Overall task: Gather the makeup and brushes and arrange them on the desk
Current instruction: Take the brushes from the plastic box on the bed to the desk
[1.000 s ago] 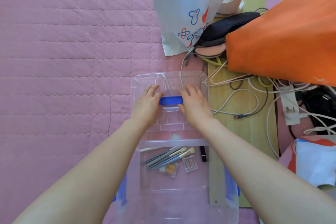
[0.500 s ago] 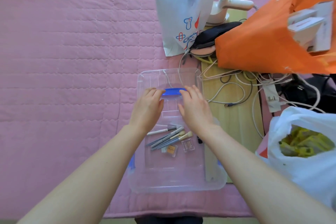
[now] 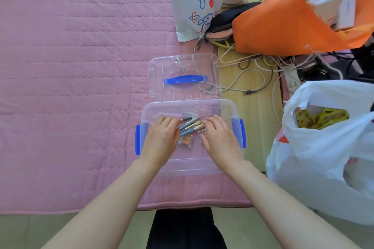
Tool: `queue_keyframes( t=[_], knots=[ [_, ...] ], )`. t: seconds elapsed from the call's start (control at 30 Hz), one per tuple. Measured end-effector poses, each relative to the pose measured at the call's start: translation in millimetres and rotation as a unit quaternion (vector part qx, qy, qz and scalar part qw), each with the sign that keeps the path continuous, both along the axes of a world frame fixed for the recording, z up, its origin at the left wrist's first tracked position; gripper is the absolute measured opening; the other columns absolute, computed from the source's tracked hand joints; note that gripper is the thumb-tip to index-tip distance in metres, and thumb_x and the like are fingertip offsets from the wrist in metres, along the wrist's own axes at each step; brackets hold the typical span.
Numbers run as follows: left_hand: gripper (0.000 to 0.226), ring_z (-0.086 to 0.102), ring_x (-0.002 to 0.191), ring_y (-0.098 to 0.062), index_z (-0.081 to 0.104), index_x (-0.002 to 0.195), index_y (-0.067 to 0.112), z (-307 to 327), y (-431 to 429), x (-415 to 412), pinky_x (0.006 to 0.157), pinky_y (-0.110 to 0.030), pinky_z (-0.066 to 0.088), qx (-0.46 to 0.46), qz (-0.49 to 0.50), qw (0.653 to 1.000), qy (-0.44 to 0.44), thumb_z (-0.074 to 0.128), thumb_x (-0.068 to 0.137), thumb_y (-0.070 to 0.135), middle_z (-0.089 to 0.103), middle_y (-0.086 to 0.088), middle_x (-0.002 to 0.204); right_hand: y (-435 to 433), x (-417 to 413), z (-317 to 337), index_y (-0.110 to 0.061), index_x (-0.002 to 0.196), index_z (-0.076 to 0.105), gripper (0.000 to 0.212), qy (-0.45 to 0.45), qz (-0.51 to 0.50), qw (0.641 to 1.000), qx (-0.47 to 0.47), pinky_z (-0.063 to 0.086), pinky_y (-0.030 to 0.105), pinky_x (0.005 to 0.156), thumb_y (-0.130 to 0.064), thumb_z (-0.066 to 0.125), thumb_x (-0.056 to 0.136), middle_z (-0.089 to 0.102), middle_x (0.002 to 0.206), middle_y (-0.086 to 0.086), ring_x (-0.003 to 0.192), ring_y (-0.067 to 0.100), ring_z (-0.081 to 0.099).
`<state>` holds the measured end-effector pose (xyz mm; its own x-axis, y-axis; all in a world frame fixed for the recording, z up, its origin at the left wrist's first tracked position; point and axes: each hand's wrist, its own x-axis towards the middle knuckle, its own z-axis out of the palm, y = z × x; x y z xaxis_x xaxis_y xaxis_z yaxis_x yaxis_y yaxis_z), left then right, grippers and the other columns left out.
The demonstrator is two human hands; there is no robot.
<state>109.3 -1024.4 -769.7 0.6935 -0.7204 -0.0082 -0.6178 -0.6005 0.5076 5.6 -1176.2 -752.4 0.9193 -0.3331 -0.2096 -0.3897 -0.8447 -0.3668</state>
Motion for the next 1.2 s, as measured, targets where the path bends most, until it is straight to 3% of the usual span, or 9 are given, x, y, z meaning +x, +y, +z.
queue_keyframes(
  t=[0.17,0.33,0.5,0.8,0.87,0.93,1.0,1.1,1.2],
  knots=[
    [0.014,0.059,0.087,-0.035,0.067,0.091,0.009,-30,10,-15,0.053,-0.042,0.051,0.102,-0.042,0.993,0.052,0.068,0.078,0.008,0.062,-0.007,0.085,-1,-17,-17,-0.007,0.119,0.056,0.034,0.065,-0.015,0.997,0.031,0.047,0.038,0.091,-0.019,0.061,0.088,0.056,0.118,0.008,0.117,0.029,0.048],
    [0.022,0.052,0.107,-0.033,0.062,0.109,0.008,-45,7,-16,0.069,-0.043,0.048,0.185,-0.033,0.978,0.096,0.057,0.089,0.015,0.059,-0.009,0.110,-6,-12,-29,-0.010,0.129,0.046,0.037,0.147,-0.031,0.988,0.045,0.042,0.035,0.088,-0.022,0.049,0.095,0.048,0.126,0.007,0.119,0.026,0.042],
    [0.029,0.042,0.119,-0.031,0.053,0.114,0.007,-57,-10,0,0.079,-0.043,0.044,0.237,-0.013,0.966,0.107,0.049,0.085,0.000,0.051,-0.010,0.121,-14,8,-52,-0.003,0.130,0.041,0.047,0.193,-0.017,0.981,0.020,0.040,0.037,0.095,0.002,0.052,0.085,0.042,0.132,0.016,0.119,0.034,0.043],
    [0.040,0.045,0.115,-0.030,0.048,0.121,0.009,-69,-29,15,0.085,-0.035,0.039,0.277,0.007,0.957,0.082,0.047,0.083,-0.005,0.053,-0.010,0.123,-18,21,-82,0.003,0.139,0.025,0.060,0.248,0.038,0.966,-0.054,0.038,0.043,0.104,0.009,0.045,0.083,0.032,0.140,0.026,0.131,0.039,0.030],
    [0.038,0.047,0.111,-0.030,0.048,0.117,0.009,-71,-29,15,0.078,-0.036,0.039,0.293,0.015,0.952,0.083,0.048,0.082,-0.006,0.053,-0.010,0.120,-17,20,-91,0.005,0.136,0.032,0.057,0.232,0.037,0.970,-0.060,0.043,0.044,0.099,0.010,0.047,0.082,0.041,0.132,0.027,0.124,0.041,0.038],
    [0.037,0.047,0.108,-0.031,0.048,0.116,0.008,-72,-29,15,0.071,-0.035,0.035,0.311,0.019,0.947,0.081,0.048,0.082,-0.006,0.053,-0.010,0.117,-16,20,-102,0.006,0.118,0.054,0.053,0.206,0.040,0.972,-0.100,0.055,0.043,0.076,0.012,0.058,0.066,0.057,0.104,0.025,0.099,0.042,0.056],
    [0.034,0.047,0.108,-0.030,0.048,0.115,0.008,-74,-28,15,0.067,-0.034,0.032,0.321,0.024,0.944,0.075,0.047,0.084,-0.006,0.052,-0.011,0.116,-16,20,-109,0.003,0.093,0.065,0.045,0.187,0.037,0.974,-0.126,0.054,0.037,0.053,0.012,0.056,0.050,0.061,0.080,0.021,0.073,0.038,0.061],
    [0.029,0.047,0.109,-0.031,0.049,0.113,0.008,-78,-30,15,0.066,-0.034,0.031,0.332,0.027,0.940,0.071,0.046,0.087,-0.003,0.052,-0.011,0.116,-17,23,-112,-0.001,0.082,0.067,0.034,0.190,0.053,0.969,-0.147,0.049,0.032,0.048,0.006,0.043,0.060,0.060,0.070,0.018,0.063,0.033,0.059],
    [0.027,0.045,0.108,-0.031,0.049,0.109,0.008,-80,-32,16,0.066,-0.034,0.032,0.333,0.035,0.939,0.075,0.046,0.085,-0.005,0.053,-0.012,0.114,-17,24,-116,-0.003,0.080,0.068,0.043,0.200,0.053,0.967,-0.147,0.046,0.029,0.047,0.003,0.027,0.067,0.059,0.066,0.017,0.061,0.031,0.058]
  ],
)
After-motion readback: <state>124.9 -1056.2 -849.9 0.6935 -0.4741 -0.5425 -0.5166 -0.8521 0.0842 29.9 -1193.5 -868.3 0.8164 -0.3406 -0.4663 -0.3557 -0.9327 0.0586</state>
